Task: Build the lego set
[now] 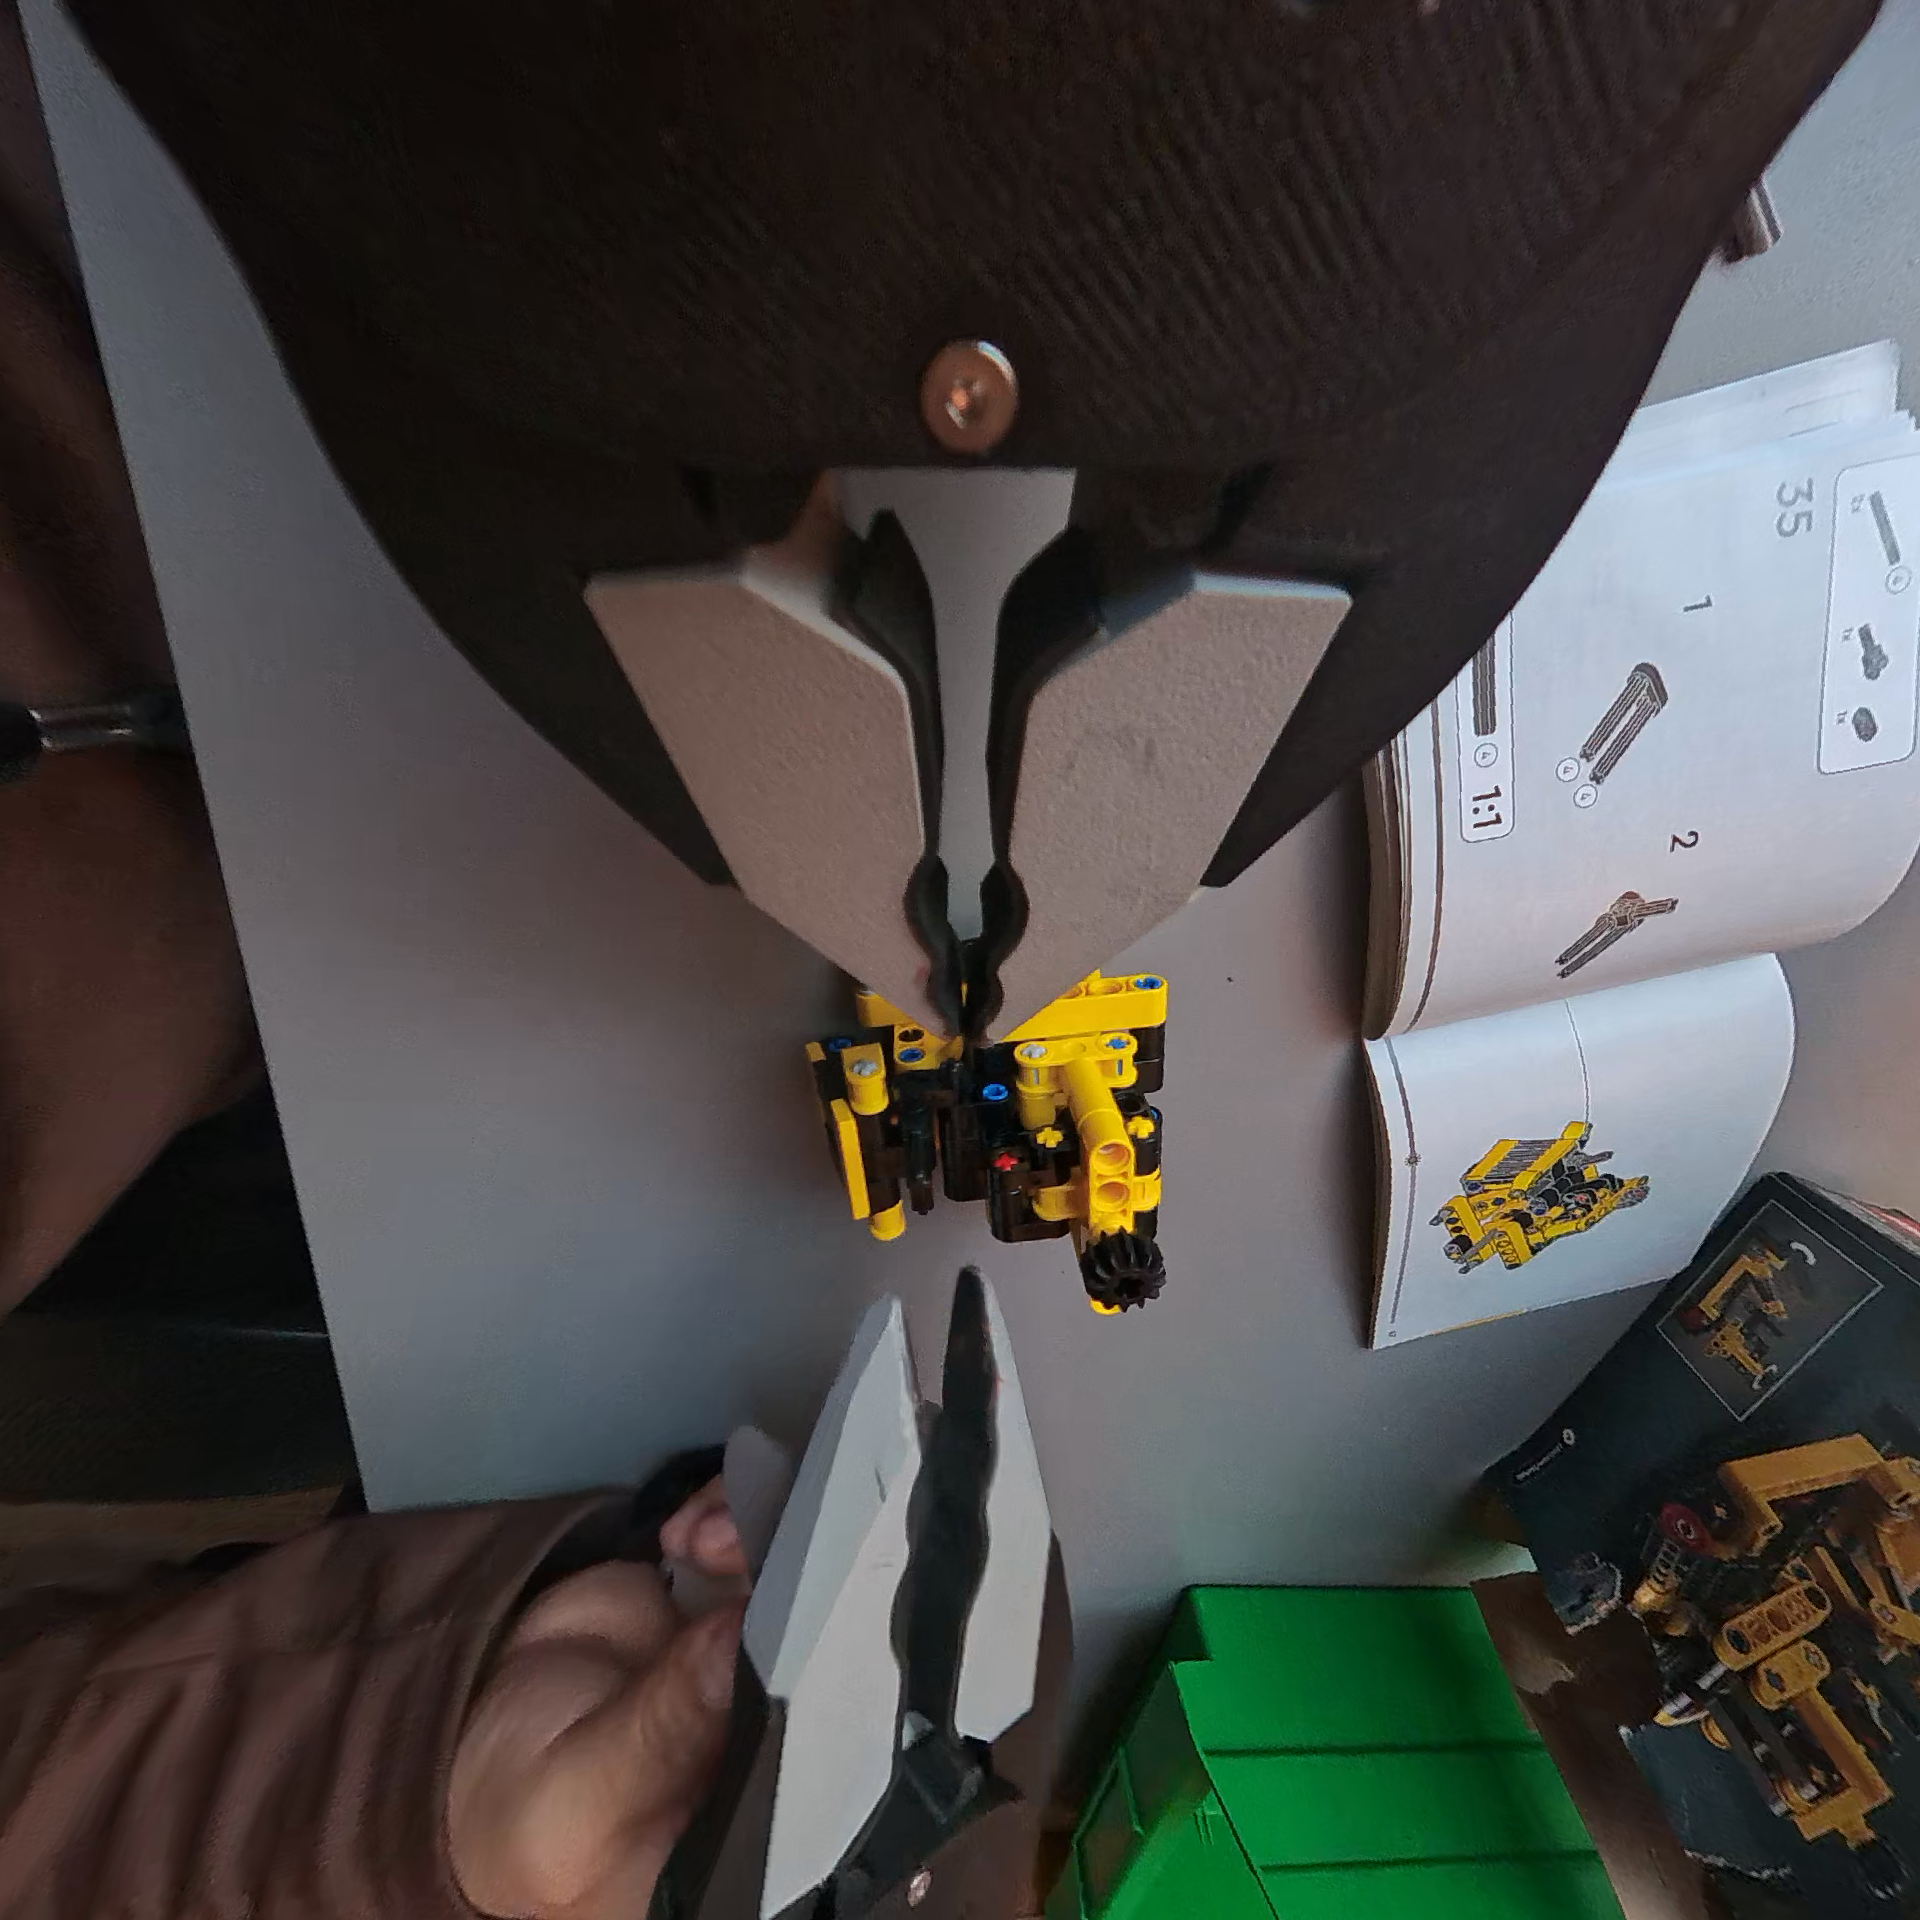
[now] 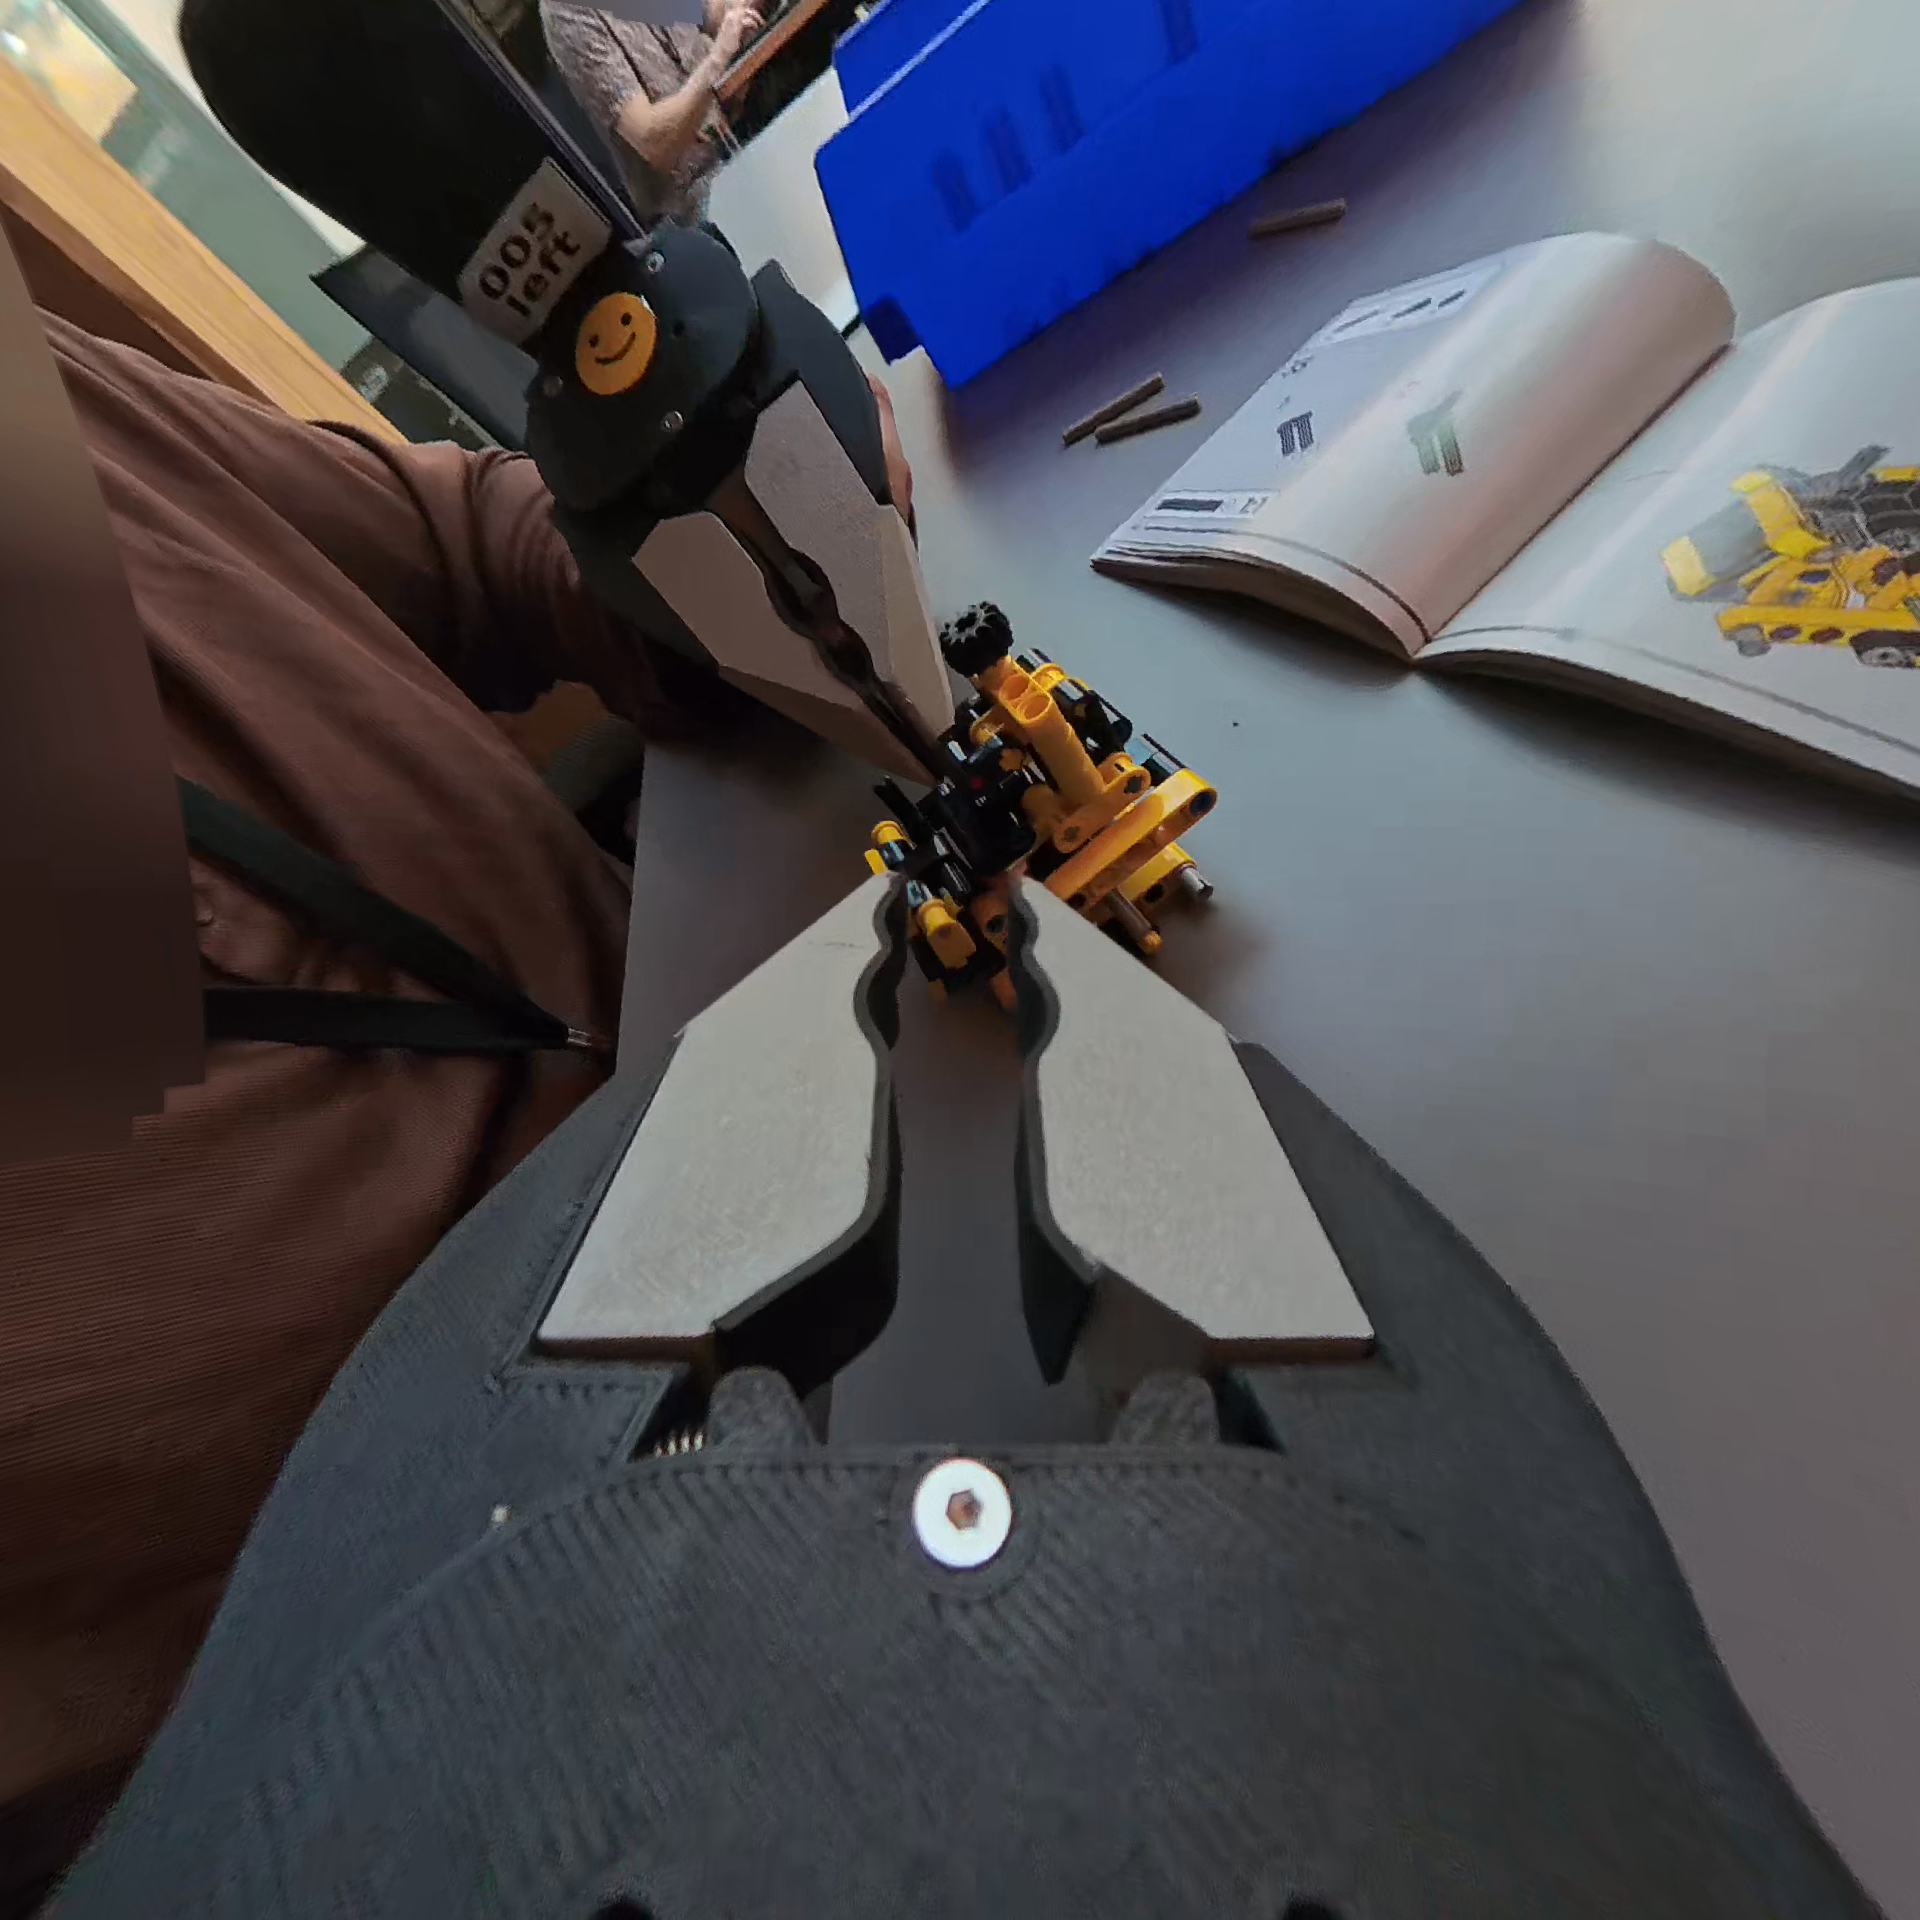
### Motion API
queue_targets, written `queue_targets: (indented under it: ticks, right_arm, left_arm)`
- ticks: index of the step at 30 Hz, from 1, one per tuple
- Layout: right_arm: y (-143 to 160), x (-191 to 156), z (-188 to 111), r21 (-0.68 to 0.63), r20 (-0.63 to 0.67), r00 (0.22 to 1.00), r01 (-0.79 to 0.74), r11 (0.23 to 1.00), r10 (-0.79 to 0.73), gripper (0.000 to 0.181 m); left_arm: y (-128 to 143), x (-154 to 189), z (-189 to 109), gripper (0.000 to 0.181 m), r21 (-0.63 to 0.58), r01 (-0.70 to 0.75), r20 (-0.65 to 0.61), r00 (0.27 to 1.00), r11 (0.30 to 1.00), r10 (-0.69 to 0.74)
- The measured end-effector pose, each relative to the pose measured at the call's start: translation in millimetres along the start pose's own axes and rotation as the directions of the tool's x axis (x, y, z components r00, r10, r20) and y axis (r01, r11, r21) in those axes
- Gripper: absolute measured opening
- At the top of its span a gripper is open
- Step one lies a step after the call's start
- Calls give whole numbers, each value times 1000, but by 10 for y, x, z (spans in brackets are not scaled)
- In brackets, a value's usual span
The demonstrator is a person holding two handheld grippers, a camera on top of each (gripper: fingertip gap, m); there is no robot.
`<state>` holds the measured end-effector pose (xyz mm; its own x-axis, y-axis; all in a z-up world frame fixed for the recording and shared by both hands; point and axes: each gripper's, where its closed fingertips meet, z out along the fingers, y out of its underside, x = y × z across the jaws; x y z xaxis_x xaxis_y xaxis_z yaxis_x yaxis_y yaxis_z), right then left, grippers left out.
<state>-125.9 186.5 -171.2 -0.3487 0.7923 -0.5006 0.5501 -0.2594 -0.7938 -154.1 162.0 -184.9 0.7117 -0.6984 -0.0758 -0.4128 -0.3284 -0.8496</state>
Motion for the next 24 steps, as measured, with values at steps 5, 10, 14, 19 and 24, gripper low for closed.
queue_targets:
  ticks: [5, 10, 14, 19, 24]
  right_arm:
    - [-82, 24, -81, 24, 40, 994, 105, 994, -106, 17]
    - [-220, 39, -168, 88, 72, 974, 207, 974, -213, 17]
    - [-188, 18, -189, 73, 99, 965, 235, 969, -241, 18]
    - [-110, 18, -162, 19, 107, 961, 253, 967, -254, 5]
    - [-49, 109, -42, -59, 74, 979, 195, 979, -190, 0]
  left_arm:
    - [-5, 14, -4, 0, 5, 6, -19, 1000, 1000, -6]
    - [-1, 42, 2, 0, 1, 23, -62, 998, 1000, -23]
    - [-13, 43, 6, 0, 8, 25, -75, 997, 1000, -24]
    - [-26, 23, 16, 0, 12, 26, -67, 997, 1000, -25]
    - [-18, 9, 45, 0, 0, 22, -57, 998, 1000, -22]
